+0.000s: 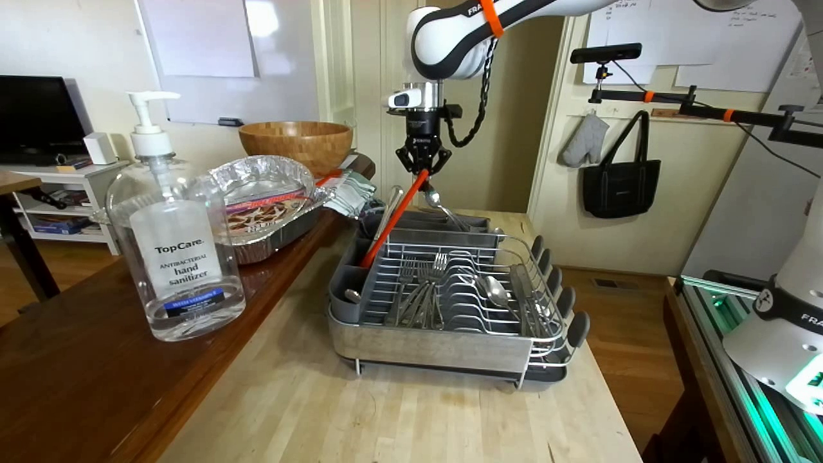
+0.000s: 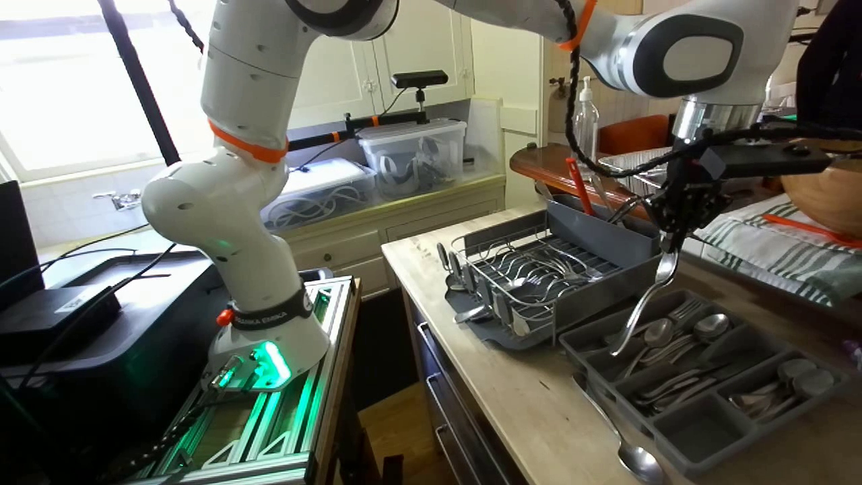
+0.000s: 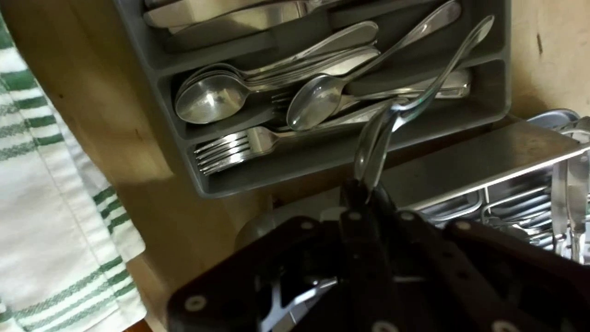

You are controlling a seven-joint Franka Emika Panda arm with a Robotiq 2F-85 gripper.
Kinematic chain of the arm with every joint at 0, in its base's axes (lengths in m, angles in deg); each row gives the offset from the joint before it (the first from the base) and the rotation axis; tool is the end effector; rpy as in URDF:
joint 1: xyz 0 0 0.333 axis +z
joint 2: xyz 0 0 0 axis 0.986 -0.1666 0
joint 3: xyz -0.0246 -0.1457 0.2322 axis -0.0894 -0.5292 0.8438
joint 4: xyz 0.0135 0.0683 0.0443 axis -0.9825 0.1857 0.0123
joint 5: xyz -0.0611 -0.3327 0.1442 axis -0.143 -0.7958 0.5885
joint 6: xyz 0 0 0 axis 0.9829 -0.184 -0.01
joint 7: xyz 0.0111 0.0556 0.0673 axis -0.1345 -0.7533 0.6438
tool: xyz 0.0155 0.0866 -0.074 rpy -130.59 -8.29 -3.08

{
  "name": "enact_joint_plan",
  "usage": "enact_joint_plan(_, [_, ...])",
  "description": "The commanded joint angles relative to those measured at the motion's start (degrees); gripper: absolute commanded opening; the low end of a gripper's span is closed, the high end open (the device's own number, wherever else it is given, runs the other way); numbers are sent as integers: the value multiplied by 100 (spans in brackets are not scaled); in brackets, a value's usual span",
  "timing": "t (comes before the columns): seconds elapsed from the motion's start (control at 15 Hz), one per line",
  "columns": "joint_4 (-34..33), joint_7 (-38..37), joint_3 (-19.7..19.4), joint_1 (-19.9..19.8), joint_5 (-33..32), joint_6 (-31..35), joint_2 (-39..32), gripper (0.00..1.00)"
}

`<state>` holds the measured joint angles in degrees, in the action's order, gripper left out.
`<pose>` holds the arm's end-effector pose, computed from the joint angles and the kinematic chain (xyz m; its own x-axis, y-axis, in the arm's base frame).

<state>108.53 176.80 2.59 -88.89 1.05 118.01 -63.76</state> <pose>0.6419 -0.0815 0.3066 -0.0073 0.9991 0.0409 0.9974 0.0102 -0.0707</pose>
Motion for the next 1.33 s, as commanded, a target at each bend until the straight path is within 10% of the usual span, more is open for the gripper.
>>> enact_joint_plan(0.0, [-183,33,-34,43,-303,94,-293,2])
enact_joint_plan(1.07, [-652,-464,-61,-139,-163,13,-940,2])
enact_joint_plan(1.27, [-749,-658,-77,-152,-193,-50,-1009,31])
